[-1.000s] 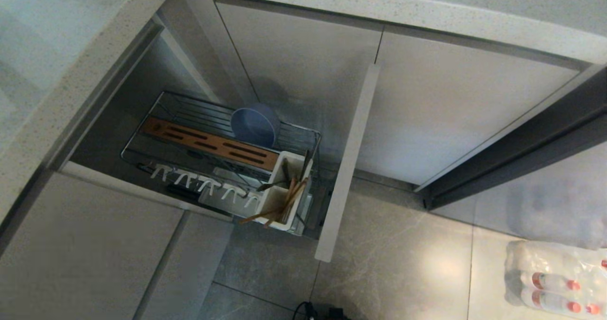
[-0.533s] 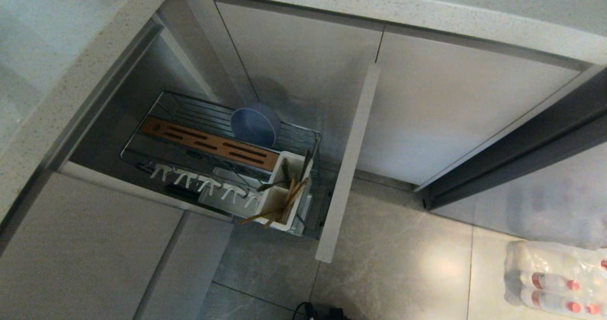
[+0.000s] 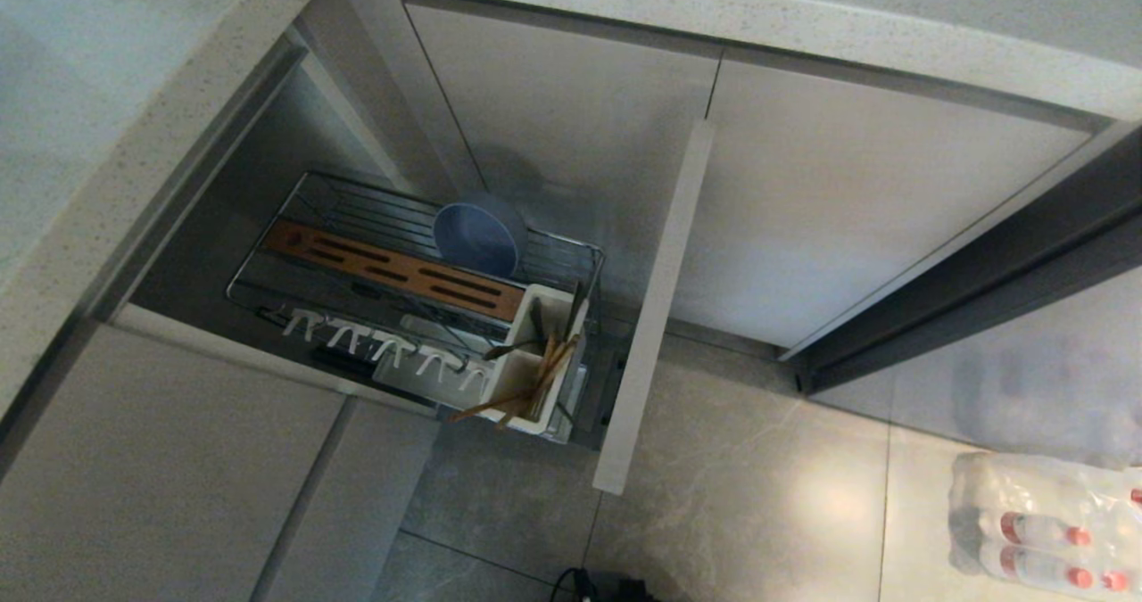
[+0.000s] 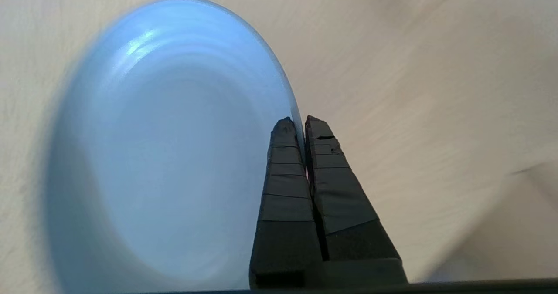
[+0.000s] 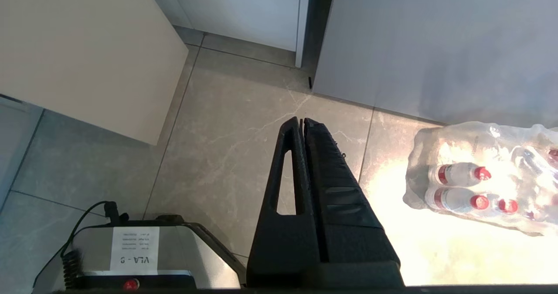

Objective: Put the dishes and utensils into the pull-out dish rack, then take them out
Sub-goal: Pick up the plate and place it in the cupboard

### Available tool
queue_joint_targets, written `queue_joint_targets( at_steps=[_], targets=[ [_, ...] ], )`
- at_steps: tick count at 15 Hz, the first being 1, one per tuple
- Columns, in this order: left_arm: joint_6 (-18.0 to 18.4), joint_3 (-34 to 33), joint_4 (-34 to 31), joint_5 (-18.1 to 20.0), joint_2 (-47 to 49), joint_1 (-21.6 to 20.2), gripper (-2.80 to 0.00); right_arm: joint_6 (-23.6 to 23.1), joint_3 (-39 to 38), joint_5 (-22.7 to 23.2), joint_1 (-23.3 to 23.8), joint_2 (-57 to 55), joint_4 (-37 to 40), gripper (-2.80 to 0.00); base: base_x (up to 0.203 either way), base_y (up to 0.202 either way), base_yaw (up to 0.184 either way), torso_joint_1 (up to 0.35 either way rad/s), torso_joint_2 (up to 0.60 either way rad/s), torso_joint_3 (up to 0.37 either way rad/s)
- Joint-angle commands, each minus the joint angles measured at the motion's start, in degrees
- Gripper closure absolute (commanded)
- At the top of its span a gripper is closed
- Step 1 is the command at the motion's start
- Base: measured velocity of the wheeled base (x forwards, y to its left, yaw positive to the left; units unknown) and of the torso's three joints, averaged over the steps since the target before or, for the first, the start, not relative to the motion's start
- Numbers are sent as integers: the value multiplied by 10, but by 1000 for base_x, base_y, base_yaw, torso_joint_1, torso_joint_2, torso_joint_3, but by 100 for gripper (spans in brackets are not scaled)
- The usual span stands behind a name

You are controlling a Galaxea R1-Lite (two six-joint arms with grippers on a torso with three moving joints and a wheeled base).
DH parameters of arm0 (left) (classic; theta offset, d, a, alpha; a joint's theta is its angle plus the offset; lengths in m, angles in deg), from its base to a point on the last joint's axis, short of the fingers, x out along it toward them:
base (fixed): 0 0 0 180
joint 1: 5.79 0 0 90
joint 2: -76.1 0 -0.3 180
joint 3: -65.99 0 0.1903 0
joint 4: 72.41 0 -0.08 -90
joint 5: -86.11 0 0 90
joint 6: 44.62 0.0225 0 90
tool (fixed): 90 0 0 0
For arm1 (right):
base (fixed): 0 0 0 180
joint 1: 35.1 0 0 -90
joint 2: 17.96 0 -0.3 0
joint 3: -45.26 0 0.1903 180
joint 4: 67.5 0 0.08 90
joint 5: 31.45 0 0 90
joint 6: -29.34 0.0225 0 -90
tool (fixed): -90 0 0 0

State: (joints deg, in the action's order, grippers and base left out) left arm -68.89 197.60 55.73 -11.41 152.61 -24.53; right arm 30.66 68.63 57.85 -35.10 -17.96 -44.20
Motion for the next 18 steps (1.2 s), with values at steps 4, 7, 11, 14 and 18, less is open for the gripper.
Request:
queue_joint_targets(
  at_steps=[4,7,11,14,18],
  targets=[
    [-61,37,14,11,-55,29,0,0,0,0,0,-1,0,0,0,0,0,0,0,0],
    [-121,38,57,45,-82,53,0,0,0,0,0,0,0,0,0,0,0,0,0,0],
    [-230,37,64,61,-95,173,0,0,0,0,0,0,0,0,0,0,0,0,0,0],
    [-315,37,63,62,-99,254,0,0,0,0,0,-1,0,0,0,0,0,0,0,0],
    [-403,7,61,102,-130,361,0,0,0,0,0,-1,0,0,0,0,0,0,0,0]
  ],
)
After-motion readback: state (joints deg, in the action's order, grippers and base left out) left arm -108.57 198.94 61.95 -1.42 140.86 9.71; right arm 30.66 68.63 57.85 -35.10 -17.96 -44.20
